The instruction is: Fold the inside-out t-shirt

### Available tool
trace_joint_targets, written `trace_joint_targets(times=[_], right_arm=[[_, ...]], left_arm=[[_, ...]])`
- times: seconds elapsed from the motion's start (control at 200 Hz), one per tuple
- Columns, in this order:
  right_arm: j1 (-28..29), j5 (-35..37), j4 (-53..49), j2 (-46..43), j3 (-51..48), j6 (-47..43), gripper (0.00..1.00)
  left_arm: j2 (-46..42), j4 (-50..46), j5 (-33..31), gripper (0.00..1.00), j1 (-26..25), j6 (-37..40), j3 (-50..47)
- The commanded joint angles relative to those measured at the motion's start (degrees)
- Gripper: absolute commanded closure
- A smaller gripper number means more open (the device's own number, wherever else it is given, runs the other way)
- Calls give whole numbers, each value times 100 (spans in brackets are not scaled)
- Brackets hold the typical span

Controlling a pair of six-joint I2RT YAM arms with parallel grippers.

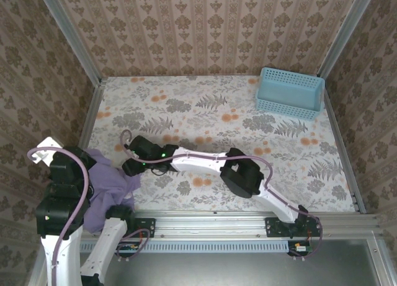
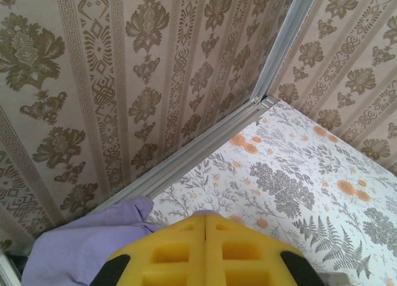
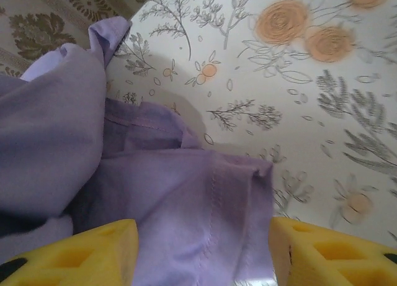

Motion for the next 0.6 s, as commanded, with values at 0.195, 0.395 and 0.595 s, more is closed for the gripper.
trace_joint_targets(times=[0.195, 0.395, 0.595], right_arm=[[7, 80, -1098, 1103, 1421, 108, 55], [-8, 255, -1386, 922, 1449, 72, 100], [-436, 1534, -668, -1279, -1319, 378, 100]], left_arm=[[34, 59, 24, 100, 51, -54, -129], [205, 105, 144, 100, 43, -45, -120], [510, 238, 415, 100, 43, -20, -68]])
